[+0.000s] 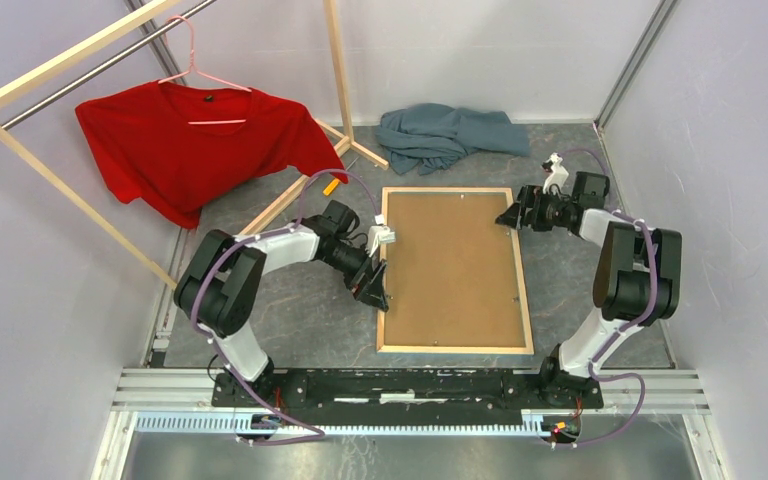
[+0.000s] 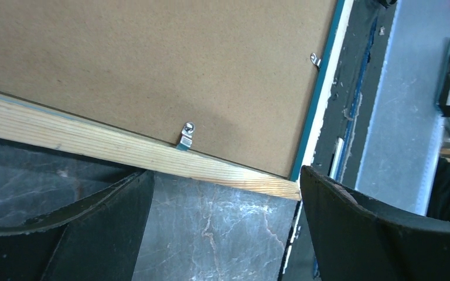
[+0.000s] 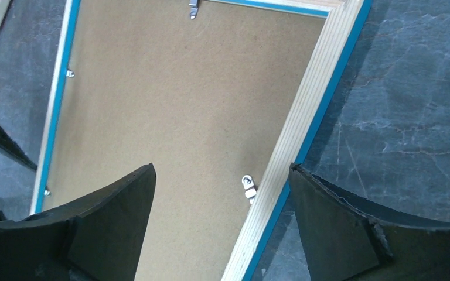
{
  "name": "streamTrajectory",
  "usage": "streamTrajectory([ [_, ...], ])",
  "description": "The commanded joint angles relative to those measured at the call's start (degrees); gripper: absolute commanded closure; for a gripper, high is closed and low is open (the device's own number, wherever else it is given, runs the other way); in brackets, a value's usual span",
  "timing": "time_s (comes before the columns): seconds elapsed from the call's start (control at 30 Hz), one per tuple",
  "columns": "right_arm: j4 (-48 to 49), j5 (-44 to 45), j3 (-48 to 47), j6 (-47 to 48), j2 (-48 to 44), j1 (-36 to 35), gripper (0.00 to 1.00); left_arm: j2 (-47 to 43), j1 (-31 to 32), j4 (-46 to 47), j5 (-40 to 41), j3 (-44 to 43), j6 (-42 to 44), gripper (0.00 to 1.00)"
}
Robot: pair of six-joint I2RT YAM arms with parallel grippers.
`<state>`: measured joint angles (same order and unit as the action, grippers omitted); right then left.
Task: Take the photo out of the frame
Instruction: Turn over the photo frame at the center of the board.
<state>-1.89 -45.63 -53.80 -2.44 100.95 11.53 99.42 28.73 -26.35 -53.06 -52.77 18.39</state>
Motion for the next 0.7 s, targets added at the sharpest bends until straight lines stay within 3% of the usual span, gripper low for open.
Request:
streamTrajectory([
  [0.0,-3.74,-5.00,-0.82,1.86,-4.48,1.38,0.09,-6.19,-0.49,5.67,1.95,-0.71,4.26,0.00],
  [0.3,1.00,-3.25,4.12,5.40,-15.68,4.27,0.02,-16.86,-1.13,5.58,10.69,-0.66,6.35,0.00],
  [0.67,8.90,1.34,11.36,10.89,-29.70,4.52,0.02,-31.56,-1.57,7.14,33.49,1.93,8.18,0.00],
])
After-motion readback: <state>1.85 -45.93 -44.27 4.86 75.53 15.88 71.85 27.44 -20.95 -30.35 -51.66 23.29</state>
